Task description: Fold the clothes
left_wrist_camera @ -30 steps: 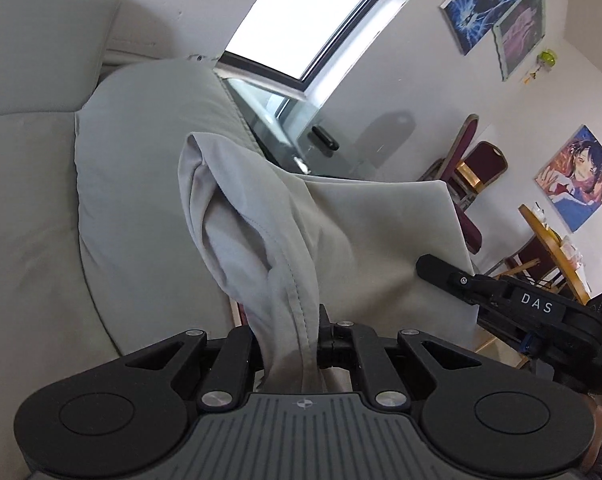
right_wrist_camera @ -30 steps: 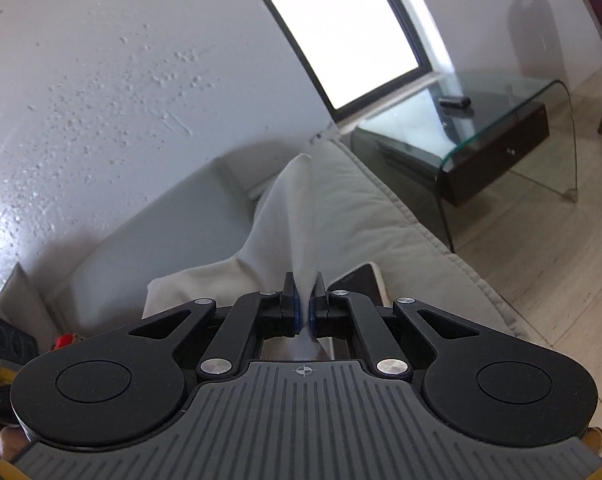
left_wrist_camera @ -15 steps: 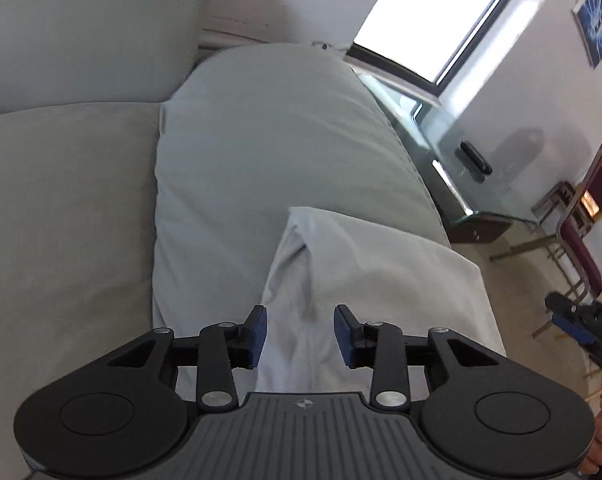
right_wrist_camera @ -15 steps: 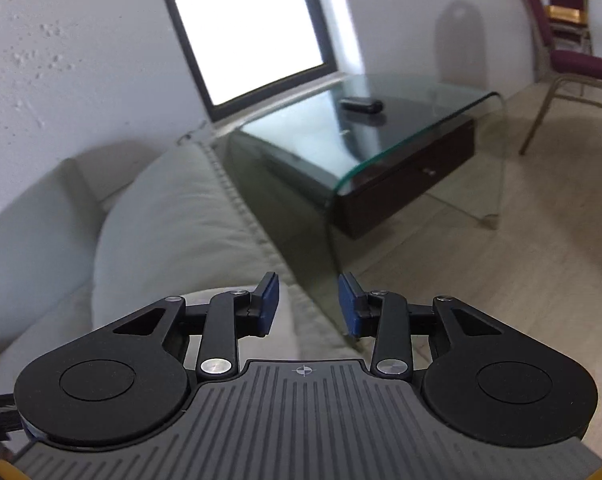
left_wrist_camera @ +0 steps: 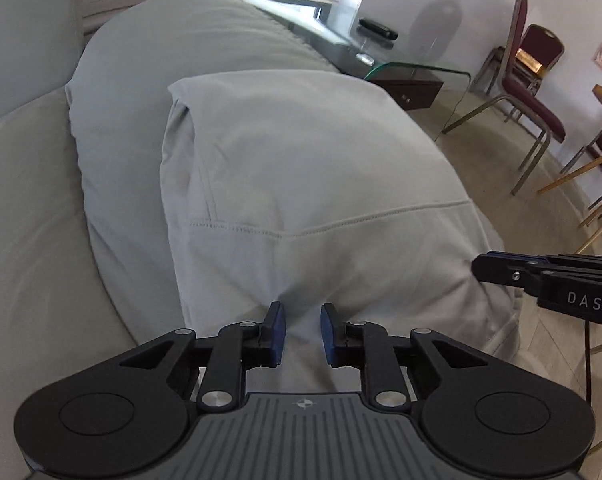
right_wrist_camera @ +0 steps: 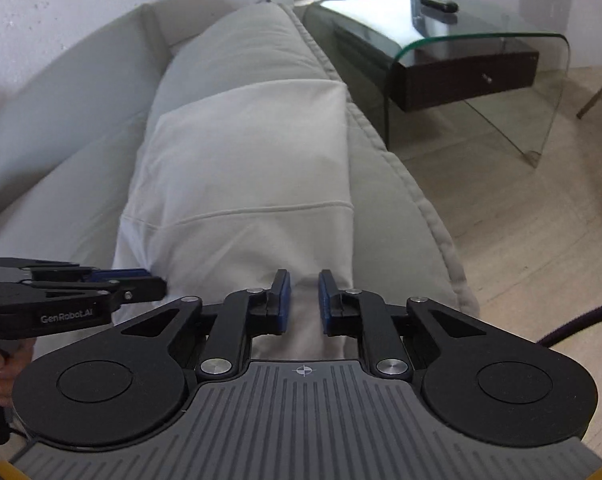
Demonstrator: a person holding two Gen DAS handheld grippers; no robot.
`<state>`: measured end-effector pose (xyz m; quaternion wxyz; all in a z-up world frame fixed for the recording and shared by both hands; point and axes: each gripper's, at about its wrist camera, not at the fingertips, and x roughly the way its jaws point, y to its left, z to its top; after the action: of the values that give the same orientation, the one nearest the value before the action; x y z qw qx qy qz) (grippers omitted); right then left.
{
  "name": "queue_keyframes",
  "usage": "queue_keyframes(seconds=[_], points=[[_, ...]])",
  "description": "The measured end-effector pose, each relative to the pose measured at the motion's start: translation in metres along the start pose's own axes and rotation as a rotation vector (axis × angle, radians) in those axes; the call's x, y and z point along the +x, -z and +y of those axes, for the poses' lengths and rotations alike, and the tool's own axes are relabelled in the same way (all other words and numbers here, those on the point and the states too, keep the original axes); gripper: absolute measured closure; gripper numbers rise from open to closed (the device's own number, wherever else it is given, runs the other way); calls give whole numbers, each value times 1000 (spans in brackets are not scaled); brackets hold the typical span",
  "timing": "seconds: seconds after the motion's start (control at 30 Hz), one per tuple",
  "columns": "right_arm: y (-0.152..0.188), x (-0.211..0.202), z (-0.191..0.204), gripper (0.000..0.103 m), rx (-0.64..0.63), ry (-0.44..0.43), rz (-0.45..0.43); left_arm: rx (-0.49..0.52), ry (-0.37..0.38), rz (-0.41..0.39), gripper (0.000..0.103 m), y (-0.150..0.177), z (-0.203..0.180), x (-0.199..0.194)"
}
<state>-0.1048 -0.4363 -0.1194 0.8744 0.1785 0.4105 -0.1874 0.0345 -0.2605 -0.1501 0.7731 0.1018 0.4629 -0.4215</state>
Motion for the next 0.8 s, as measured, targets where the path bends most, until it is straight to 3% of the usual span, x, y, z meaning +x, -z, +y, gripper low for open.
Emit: queue_keyframes(seconds=[0.03,0.07,0.17,0.23,0.37,0.4,0.5,0.8], points=[[3,-7,0,93,6,48,6,-2,-21,17,83,2,-1,-6],[5,-14,1,81,15,81,10,3,-49,32,80,3,-2,-13],[7,-45,3,80,47,57,-13,41,-175,34,67,6,-10,-41],[4,-69,10,67,62,26,-48,40,-229,6,60,4,-16,-63],[5,-112,34,36,57,-12,-128,3,-277,-69,26,3,-28,-111],[5,-119,40,29,52,-17,-137,-5,-290,-90,25,4,-31,-121],[5,-135,56,24,35,-39,-136,-25,-293,-114,16,10,-38,-143],[7,-176,75,19,38,-61,-109,-84,-279,-134,8,20,-51,-187]])
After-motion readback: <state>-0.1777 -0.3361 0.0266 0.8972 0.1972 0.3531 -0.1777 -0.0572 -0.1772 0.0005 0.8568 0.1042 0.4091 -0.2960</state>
